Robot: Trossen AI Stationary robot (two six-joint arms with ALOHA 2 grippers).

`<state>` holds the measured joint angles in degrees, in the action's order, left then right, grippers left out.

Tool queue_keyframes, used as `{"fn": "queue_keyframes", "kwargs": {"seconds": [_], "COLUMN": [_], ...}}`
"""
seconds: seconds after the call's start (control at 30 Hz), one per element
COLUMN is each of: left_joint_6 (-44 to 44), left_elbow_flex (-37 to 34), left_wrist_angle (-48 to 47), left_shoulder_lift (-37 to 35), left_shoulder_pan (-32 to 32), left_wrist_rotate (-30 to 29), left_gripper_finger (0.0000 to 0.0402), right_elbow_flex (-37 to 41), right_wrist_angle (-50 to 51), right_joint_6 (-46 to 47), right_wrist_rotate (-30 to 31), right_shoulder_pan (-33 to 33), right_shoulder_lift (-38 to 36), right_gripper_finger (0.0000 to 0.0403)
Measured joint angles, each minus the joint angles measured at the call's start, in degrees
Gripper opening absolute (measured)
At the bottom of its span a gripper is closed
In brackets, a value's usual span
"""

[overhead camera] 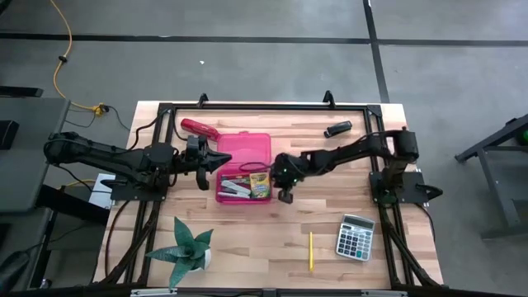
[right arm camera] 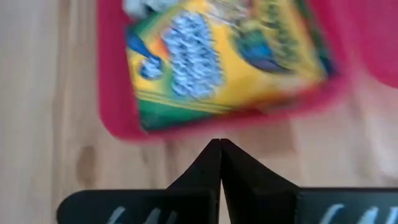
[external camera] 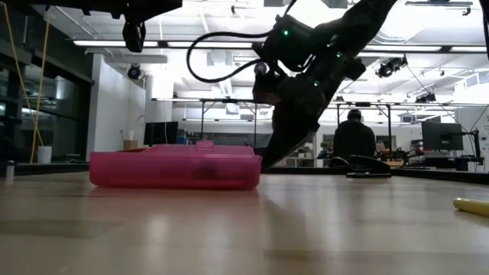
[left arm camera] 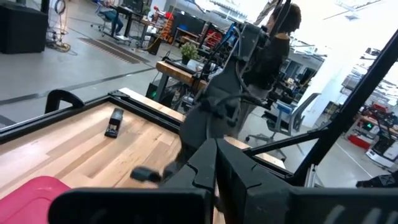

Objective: Pack school essentials
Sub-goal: Adjust the pink supply box, then put the yellow pen into the pink supply box

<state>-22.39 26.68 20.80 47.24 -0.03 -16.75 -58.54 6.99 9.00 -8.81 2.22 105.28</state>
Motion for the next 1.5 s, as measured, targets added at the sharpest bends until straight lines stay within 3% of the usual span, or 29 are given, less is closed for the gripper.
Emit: {"fn": "queue_keyframes", "kwargs": {"seconds": [0.17, 0.27, 0.37, 0.5, 0.67, 1.07, 1.5], "left_joint_6": [2.7, 4.1, 4.0, 3.5, 3.5, 3.5, 3.5], "left_elbow_flex": [0.0, 0.0, 0.0, 0.0, 0.0, 0.0, 0.0], "left_wrist_angle": [-2.0, -6.0, -10.6, -15.3, -19.9, -20.6, -20.6], "left_shoulder_lift": [-1.6, -5.3, -9.8, -15.3, -19.1, -19.0, -19.0], "left_shoulder_pan": [0.0, 0.0, 0.0, 0.0, 0.0, 0.0, 0.0], "left_wrist_rotate": [0.0, -0.8, -0.8, -0.3, 0.5, 1.7, 1.6], "left_gripper_finger": [0.0000, 0.0000, 0.0000, 0.0000, 0.0000, 0.0000, 0.0000], "right_elbow_flex": [0.6, 4.8, 12.4, 24.0, 32.0, 31.6, 31.6], "right_wrist_angle": [11.3, 11.4, 2.3, -18.8, -41.1, -42.9, -43.0], "right_joint_6": [-4.6, -3.8, 1.9, 10.8, 10.1, 6.6, 14.5], "right_wrist_rotate": [0.7, 1.9, 3.5, 7.8, 11.8, 11.8, 13.9], "right_shoulder_pan": [2.8, 3.3, 3.2, 0.6, -2.9, -3.5, -3.5], "right_shoulder_lift": [-6.2, -13.2, -21.9, -33.2, -42.0, -45.7, -45.7], "right_gripper_finger": [0.0000, 0.0000, 0.0000, 0.0000, 0.0000, 0.0000, 0.0000]}}
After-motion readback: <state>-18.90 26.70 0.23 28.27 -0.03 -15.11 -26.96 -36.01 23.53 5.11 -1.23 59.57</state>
